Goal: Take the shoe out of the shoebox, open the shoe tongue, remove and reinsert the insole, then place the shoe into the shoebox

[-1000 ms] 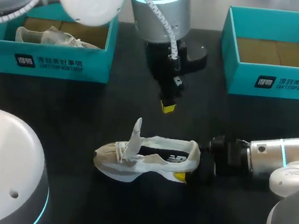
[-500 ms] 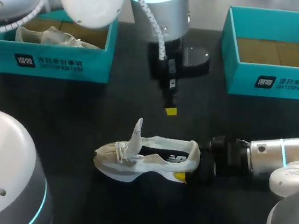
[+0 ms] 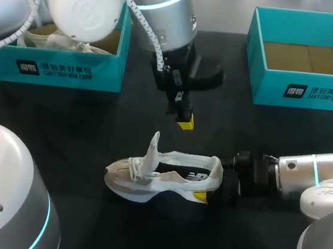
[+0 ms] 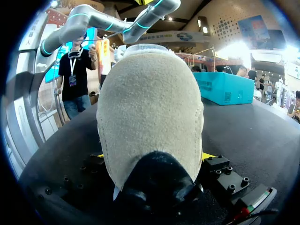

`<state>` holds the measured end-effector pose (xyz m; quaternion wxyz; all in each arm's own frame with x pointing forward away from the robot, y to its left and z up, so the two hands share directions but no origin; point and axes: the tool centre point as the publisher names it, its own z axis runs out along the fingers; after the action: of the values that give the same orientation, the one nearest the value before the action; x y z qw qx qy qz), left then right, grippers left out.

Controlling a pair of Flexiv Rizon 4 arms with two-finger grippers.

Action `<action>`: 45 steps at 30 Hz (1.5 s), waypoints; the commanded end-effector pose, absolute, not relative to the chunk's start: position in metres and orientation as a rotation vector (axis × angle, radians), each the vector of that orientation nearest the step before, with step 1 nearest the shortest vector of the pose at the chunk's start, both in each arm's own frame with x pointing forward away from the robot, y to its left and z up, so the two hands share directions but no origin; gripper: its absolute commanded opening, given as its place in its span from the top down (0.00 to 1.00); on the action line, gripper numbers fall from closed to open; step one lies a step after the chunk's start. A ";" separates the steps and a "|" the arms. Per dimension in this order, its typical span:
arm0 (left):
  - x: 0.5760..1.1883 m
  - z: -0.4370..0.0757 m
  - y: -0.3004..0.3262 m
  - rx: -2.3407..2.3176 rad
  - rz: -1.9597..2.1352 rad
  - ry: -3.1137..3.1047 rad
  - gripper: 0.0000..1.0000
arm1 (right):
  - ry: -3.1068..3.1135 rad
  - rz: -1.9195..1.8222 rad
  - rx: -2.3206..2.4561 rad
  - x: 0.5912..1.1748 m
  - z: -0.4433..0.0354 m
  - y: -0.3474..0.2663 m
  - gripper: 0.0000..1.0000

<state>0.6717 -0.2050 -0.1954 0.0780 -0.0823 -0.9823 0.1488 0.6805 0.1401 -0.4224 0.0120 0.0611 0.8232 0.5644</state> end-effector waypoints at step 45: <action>0.659 -0.310 -0.244 -0.302 0.303 -3.002 1.00 | 2.572 1.753 0.192 0.680 -0.422 0.140 1.00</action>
<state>0.6572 -0.2278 -0.2945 0.0507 -0.0984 -0.9879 0.1091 0.6805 0.1400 -0.4224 0.0120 0.0610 0.8232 0.5644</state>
